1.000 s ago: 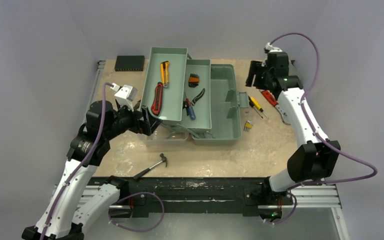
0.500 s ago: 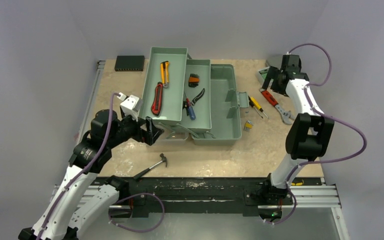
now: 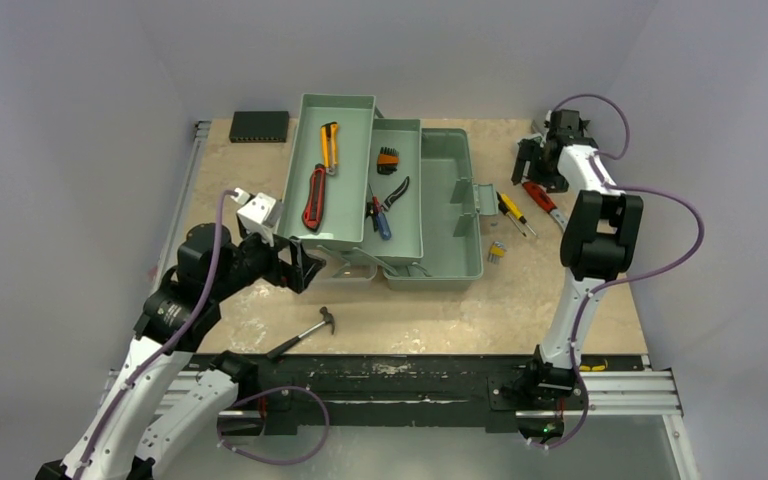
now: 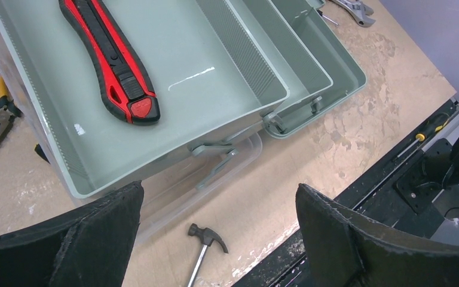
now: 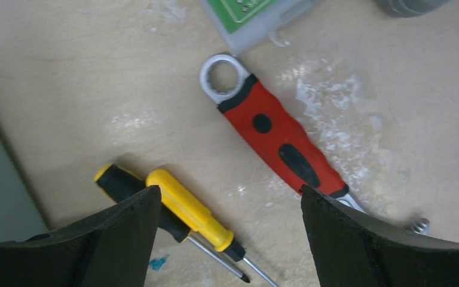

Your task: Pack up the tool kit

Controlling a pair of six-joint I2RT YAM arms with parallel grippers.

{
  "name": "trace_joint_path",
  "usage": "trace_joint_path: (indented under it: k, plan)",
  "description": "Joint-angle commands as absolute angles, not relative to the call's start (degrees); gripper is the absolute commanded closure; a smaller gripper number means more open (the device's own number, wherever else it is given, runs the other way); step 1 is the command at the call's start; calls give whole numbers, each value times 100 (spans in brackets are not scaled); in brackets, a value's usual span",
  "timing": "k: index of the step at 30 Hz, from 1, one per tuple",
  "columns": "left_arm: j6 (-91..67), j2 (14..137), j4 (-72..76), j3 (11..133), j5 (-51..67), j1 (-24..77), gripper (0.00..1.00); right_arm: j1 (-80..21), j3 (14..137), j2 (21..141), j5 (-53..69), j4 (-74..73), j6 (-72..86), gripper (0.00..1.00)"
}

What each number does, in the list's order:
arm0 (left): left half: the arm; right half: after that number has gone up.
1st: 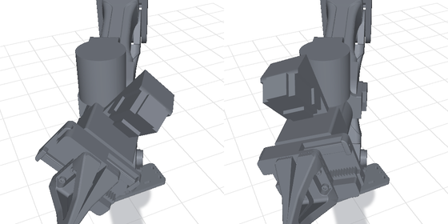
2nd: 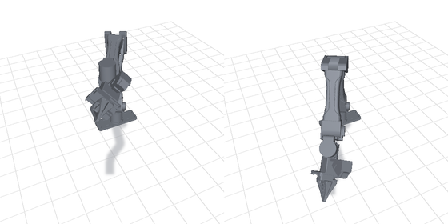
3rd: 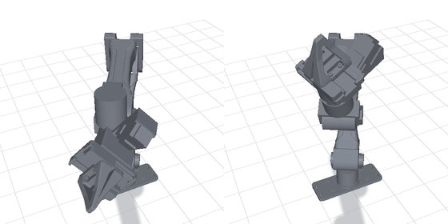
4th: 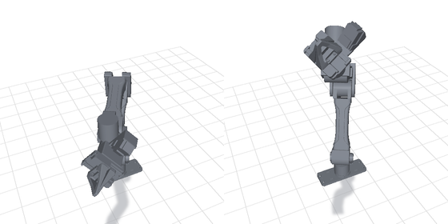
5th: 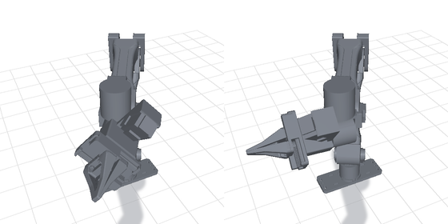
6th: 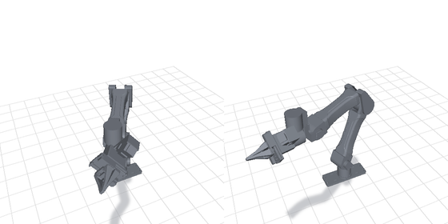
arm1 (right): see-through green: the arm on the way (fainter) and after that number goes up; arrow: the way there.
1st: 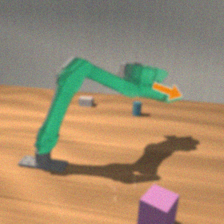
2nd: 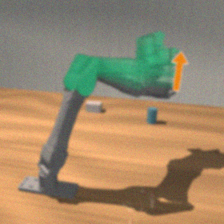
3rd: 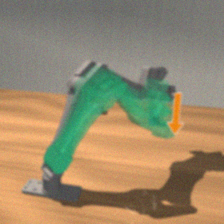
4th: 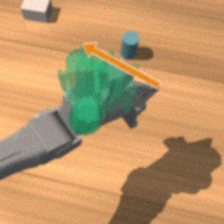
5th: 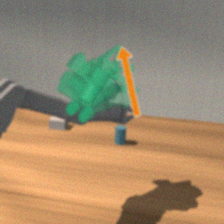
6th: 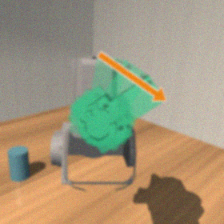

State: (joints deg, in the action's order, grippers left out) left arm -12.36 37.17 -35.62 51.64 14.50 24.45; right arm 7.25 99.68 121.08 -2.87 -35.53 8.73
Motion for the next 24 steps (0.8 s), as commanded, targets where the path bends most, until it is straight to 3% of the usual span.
trace_joint_path:
  k: [1, 6, 11, 24]
  plan:
    - [-1107, 3766, -3318, 5145, 1419, 2472, 6, 736, 10079, 11839, 727, -3564, 537, 19]
    - [-1090, 3766, -3357, 5142, 1337, 2509, 5, 737, 10179, 11979, 1015, -4091, 246, 32]
    - [-1083, 3775, -3376, 5149, 1321, 2572, 5, 726, 10131, 12016, 394, -4667, 224, 44]
    - [-1093, 3779, -3352, 5146, 1371, 2619, 6, 554, 9958, 12433, 100, -4685, 301, 51]
